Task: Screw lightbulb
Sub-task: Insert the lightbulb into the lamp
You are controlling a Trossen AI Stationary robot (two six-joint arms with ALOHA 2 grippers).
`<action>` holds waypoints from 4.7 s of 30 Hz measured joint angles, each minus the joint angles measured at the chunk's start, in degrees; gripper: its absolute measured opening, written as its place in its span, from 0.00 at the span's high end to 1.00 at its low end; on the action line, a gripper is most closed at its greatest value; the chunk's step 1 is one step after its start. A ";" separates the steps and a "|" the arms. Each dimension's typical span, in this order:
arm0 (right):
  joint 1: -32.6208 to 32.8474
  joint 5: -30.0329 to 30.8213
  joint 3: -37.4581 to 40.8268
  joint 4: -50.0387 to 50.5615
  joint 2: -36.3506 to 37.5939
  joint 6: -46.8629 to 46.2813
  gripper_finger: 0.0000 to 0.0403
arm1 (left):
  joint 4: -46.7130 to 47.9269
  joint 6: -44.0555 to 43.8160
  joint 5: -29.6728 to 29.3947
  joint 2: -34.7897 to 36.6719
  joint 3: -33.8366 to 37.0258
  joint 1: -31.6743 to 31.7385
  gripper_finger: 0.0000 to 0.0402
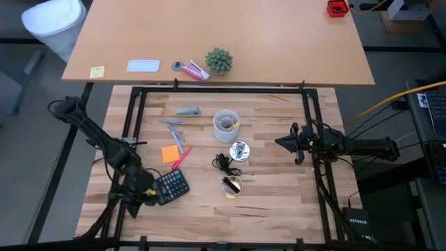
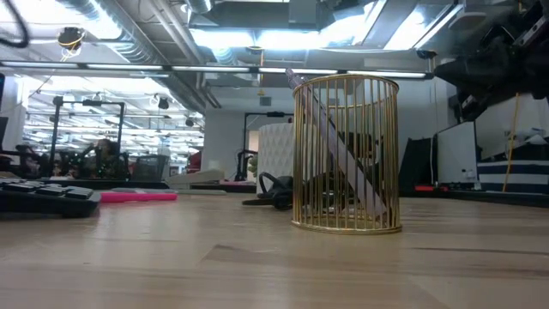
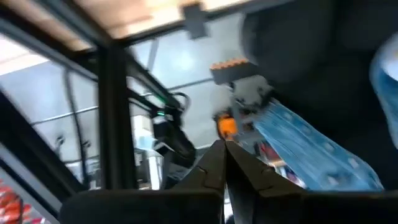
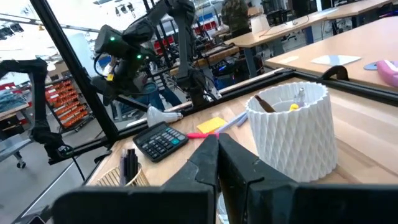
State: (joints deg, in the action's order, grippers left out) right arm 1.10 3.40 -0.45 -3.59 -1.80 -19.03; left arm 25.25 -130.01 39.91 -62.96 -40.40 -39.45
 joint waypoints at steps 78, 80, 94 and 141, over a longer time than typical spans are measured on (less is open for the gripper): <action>0.02 1.55 0.00 0.70 0.02 5.90 0.97 | 46.39 65.09 -72.24 1.00 -15.90 30.19 1.00; 0.00 1.53 0.00 0.70 0.02 5.88 0.97 | 48.70 64.35 -67.27 2.52 -16.42 30.17 1.00; 0.01 1.49 -0.01 0.76 0.02 5.88 0.97 | 54.46 64.41 -43.65 4.05 -11.17 30.78 0.87; 0.02 1.35 0.00 1.85 0.00 6.03 0.97 | 47.82 51.25 -64.15 -18.06 -1.34 51.49 0.56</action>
State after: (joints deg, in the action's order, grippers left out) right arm 1.12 4.75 -0.45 -1.74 -1.80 -12.99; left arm 73.08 -78.75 -24.24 -81.02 -41.74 12.04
